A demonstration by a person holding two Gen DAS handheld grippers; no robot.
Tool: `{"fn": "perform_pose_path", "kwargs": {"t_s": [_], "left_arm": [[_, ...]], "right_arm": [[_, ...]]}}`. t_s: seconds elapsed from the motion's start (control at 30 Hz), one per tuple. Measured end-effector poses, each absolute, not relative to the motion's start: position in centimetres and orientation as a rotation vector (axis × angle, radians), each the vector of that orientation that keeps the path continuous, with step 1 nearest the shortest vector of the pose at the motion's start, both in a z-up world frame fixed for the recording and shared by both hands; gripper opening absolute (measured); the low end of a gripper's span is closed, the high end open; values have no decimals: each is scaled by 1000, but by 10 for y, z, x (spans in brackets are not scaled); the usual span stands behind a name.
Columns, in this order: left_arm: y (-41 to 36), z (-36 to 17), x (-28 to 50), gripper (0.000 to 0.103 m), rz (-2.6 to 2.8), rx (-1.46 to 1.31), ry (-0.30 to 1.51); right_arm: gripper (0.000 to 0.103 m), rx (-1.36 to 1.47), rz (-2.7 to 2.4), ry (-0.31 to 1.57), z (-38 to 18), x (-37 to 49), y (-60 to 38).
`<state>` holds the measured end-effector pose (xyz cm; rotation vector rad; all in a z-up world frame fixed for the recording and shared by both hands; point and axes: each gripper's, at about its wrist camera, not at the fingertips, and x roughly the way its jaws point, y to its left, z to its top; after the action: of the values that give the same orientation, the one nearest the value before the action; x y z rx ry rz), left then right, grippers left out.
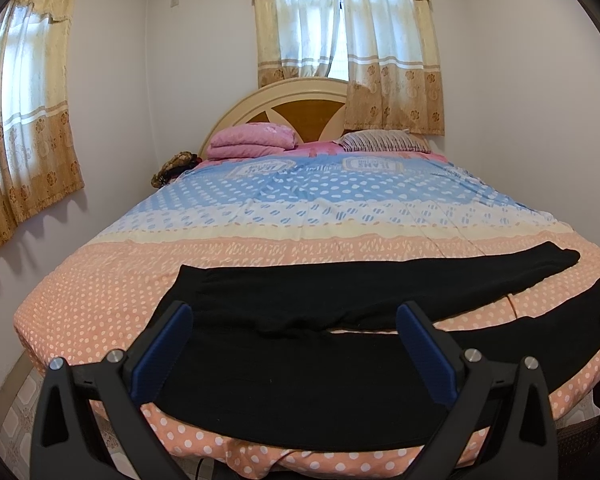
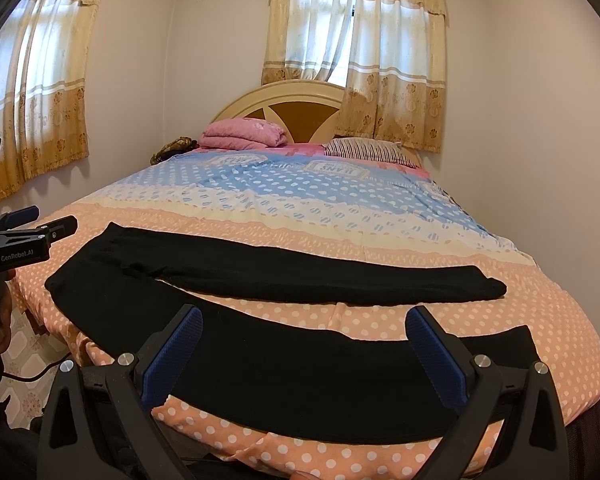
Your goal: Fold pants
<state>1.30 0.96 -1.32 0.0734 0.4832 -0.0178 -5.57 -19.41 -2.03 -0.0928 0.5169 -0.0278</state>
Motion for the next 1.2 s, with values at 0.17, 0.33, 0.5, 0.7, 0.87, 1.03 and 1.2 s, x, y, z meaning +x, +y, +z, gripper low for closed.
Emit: {"fn": "perform_pose_path", "kwargs": {"t_s": [0.17, 0.33, 0.5, 0.7, 0.87, 1.03, 1.2], "left_arm": [[43, -21, 49, 103, 26, 54, 524], [103, -35, 106, 103, 111, 115, 588], [161, -53, 158, 103, 149, 137, 665], [185, -85, 216, 77, 89, 67, 819], [182, -107, 257, 64, 52, 76, 893], [182, -121, 285, 64, 21, 95, 946], [183, -139, 298, 38, -18, 86, 1004]], "right_arm": [[102, -80, -26, 549, -31, -45, -205], [102, -38, -30, 585, -43, -33, -227], [102, 18, -51, 651, -56, -7, -261], [92, 151, -87, 721, -55, 37, -327], [84, 206, -177, 765, -51, 68, -385], [84, 202, -289, 803, -49, 90, -436], [83, 201, -364, 852, -54, 121, -481]]}}
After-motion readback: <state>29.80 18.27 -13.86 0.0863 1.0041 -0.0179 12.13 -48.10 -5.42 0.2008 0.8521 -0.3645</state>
